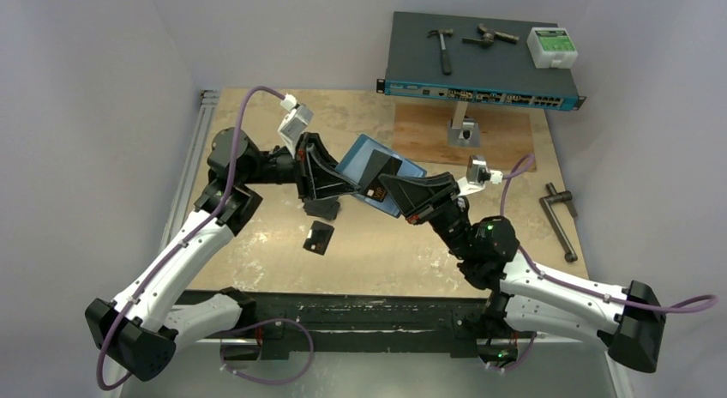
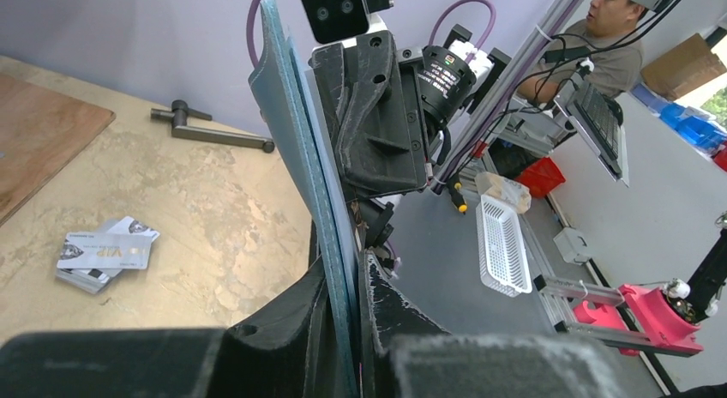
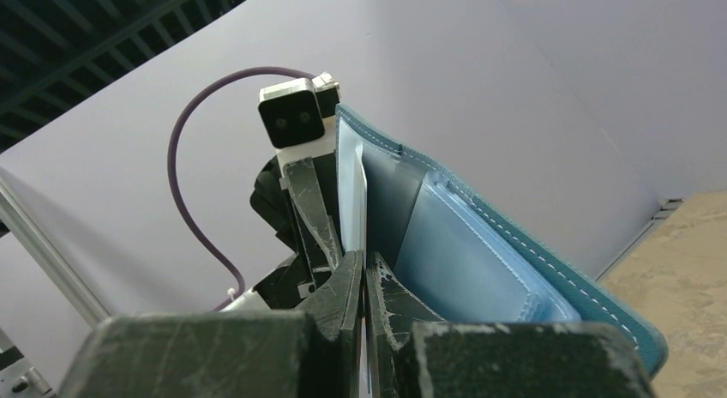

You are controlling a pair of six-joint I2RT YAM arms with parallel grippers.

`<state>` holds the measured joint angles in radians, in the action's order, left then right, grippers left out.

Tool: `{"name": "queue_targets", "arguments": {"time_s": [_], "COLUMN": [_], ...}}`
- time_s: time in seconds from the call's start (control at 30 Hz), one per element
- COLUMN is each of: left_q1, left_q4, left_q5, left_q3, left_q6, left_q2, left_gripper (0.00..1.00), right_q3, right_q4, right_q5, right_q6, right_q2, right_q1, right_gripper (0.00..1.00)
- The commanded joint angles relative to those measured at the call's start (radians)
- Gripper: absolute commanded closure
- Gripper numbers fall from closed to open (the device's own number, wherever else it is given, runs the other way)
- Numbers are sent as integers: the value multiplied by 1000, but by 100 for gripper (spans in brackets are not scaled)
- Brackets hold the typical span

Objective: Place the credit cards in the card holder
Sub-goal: Insert the credit card into the card holder.

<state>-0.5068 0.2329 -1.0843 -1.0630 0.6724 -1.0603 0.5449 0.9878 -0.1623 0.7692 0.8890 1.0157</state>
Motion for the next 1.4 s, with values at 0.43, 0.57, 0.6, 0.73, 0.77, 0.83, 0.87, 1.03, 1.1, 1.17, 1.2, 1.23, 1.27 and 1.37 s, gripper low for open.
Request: {"name": "queue_targets", "arguments": {"time_s": [0.43, 0.57, 0.6, 0.73, 0.77, 0.83, 0.87, 1.03, 1.1, 1.17, 1.2, 1.23, 1.27, 1.37], "left_q1": [-28, -28, -29, -29, -29, -29, -29, -19, -12, -5, -4, -2, 0, 8], "left_q4": [107, 109, 110, 110, 109, 108, 107, 75, 66, 63, 63, 64, 67, 73], "left_q5": [21, 28, 29, 31, 33, 36, 37, 59, 63, 66, 67, 66, 65, 57], "left_q3": [2, 16, 18, 20, 21, 20, 20, 25, 30, 38, 39, 41, 41, 41], "left_q6": [56, 60, 62, 60, 58, 54, 50, 17, 4, -1, -4, -5, -6, -8], "left_q2": [65, 70, 71, 74, 73, 75, 75, 80, 83, 84, 85, 85, 85, 85], "left_gripper": [79, 76, 76, 73, 73, 75, 77, 90, 94, 96, 97, 99, 100, 100], "right_q3": [38, 48, 51, 69, 77, 93, 101, 137, 142, 136, 131, 127, 126, 127], "right_q4": [87, 95, 96, 98, 94, 81, 72, -92, -200, -296, -330, -365, -400, -495], "right_q5": [-153, -167, -169, -180, -178, -178, -176, -180, -197, -209, -213, -216, -218, -223], "right_q6": [-19, -26, -27, -37, -39, -45, -48, -41, -22, -5, 7, 21, 31, 42], "right_q2": [78, 99, 104, 127, 134, 149, 154, 139, 103, 71, 55, 42, 27, -21], "right_q1": [56, 73, 78, 93, 98, 109, 113, 121, 121, 121, 122, 120, 121, 121], "right_gripper": [100, 100, 100, 100, 100, 100, 100, 100, 96, 82, 72, 65, 58, 42]}}
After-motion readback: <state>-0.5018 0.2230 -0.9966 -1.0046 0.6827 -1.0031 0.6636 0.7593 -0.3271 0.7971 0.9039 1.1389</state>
